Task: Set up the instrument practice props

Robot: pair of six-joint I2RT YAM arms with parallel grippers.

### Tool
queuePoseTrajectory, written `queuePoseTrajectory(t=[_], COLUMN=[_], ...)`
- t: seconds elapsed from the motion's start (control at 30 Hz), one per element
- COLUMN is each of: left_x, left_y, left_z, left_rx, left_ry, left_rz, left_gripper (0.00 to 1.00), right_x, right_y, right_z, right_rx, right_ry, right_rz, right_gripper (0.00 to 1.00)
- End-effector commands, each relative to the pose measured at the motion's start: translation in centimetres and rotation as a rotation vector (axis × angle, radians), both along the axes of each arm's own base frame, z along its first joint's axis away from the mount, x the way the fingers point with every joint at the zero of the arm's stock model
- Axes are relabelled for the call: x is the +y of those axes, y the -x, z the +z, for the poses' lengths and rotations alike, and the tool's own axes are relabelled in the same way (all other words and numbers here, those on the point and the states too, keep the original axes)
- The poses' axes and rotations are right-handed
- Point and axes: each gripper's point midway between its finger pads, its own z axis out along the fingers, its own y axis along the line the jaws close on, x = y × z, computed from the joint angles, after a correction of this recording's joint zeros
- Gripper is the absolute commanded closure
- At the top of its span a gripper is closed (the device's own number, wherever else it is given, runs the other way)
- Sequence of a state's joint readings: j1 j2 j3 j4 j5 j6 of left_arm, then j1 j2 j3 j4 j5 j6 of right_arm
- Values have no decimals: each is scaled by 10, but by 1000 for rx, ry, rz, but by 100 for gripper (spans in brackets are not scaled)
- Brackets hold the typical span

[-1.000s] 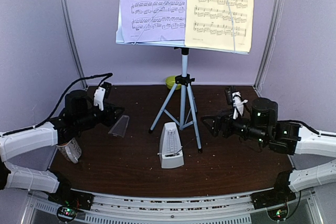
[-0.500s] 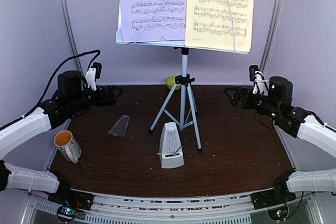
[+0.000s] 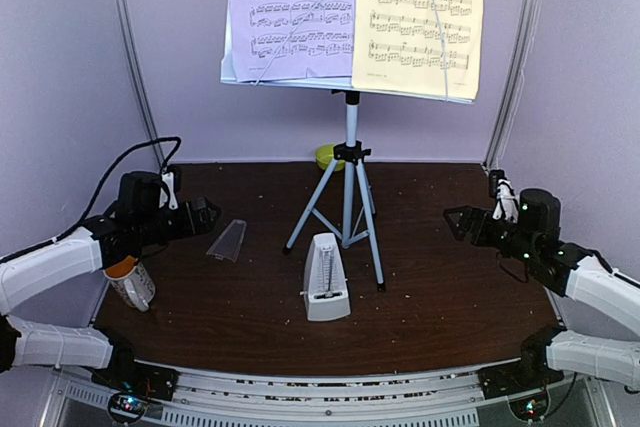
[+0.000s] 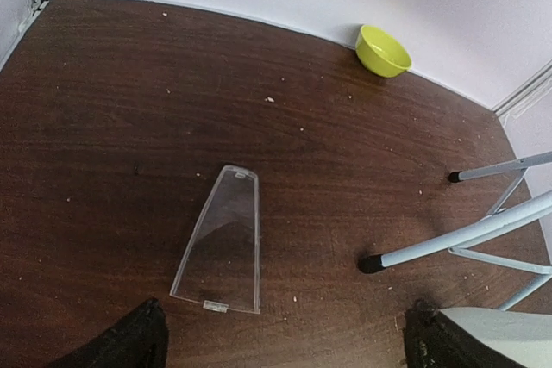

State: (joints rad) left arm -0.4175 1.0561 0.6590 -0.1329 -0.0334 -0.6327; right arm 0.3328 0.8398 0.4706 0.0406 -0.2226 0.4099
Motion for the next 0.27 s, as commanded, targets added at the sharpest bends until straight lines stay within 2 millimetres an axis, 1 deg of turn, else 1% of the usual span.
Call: queuePoseTrajectory(t=[0.0, 0.17, 0.23], left_x=[3, 7, 6], left_y=[-6, -6, -7], left_z=[0, -13, -15], left_rx=[-15, 27, 39], left_ry=[42, 30, 28], left_rz=[42, 77, 77], left_gripper=[2, 2, 2], right_x=[-5, -8, -9], right_y=[6, 11, 13], right_z=[-6, -7, -6], right_rx=[-13, -20, -26], right_ry=[-37, -40, -40], right_rz=[-21, -26, -27], right_gripper=[0, 0, 0])
